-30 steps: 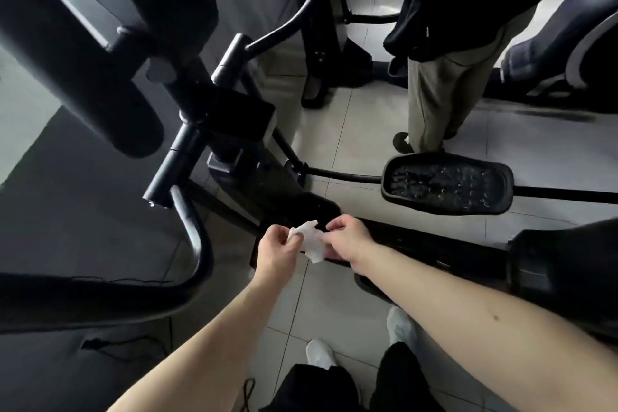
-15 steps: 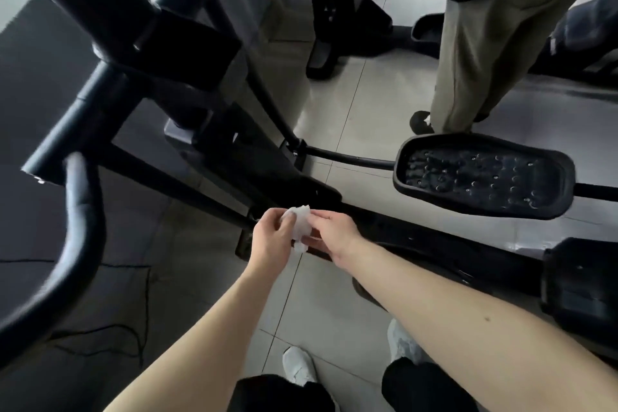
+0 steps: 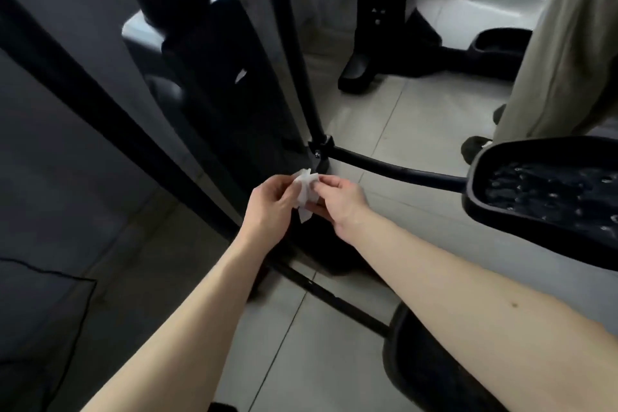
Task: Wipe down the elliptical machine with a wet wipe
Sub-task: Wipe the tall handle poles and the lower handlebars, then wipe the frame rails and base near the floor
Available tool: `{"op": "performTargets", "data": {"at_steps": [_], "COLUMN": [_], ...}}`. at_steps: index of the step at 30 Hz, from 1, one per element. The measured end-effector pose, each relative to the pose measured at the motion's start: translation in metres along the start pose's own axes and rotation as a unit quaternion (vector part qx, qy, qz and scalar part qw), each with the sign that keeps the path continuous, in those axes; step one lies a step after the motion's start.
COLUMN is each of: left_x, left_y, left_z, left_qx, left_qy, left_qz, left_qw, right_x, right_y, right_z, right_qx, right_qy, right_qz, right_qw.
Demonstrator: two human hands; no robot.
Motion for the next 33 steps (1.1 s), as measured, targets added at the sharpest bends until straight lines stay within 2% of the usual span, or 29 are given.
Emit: {"op": "performTargets", "data": {"at_steps": [10, 13, 16, 23, 28, 31, 33], "left_x": [-0.015, -0.003, 0.018, 0.073, 0.091, 0.098, 0.102], "left_y": [-0.03, -0.025, -0.019, -0.02, -0.037, -0.049, -0.052], "left_z": [-0.014, -0.035, -0.065, -0.112, -0.126, -0.129, -0.132], "left_qx": [0.088, 0.132, 0.207, 0.345, 0.344, 0.333, 0.344], "left_qy": [0.022, 0.042, 0.043, 0.006, -0.1, -0.126, -0.141], "left_qz": [0.173, 0.198, 0.216, 0.312, 0.29, 0.272, 0.277], "left_qw": [0.981, 0.97, 0.953, 0.885, 0.888, 0.894, 0.886], "right_x": [-0.01, -0.035, -0.072, -0.152, -0.192, -0.222, -0.242], "right_y": [-0.051, -0.038, -0.018, 0.01, 0.023, 0.035, 0.043], "right_z": [0.034, 0.041, 0.052, 0.091, 0.117, 0.135, 0.148], "right_qx": [-0.082, -0.063, -0.04, -0.034, -0.003, 0.031, 0.056], "right_qy": [0.003, 0.006, 0.002, 0.072, 0.123, 0.133, 0.123], "right_qz": [-0.16, -0.203, -0.247, -0.395, -0.469, -0.523, -0.552], "right_qw": [0.984, 0.977, 0.968, 0.915, 0.874, 0.842, 0.823]}}
Point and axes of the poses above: each hand's wrist, its own y-axis away from the middle knuckle, its own z-axis out of the palm, x = y × z, the point moved 6 cm from there along -y, towards the middle knuckle, and after that the axes turned 5 degrees about x, right-handed, at the moved point
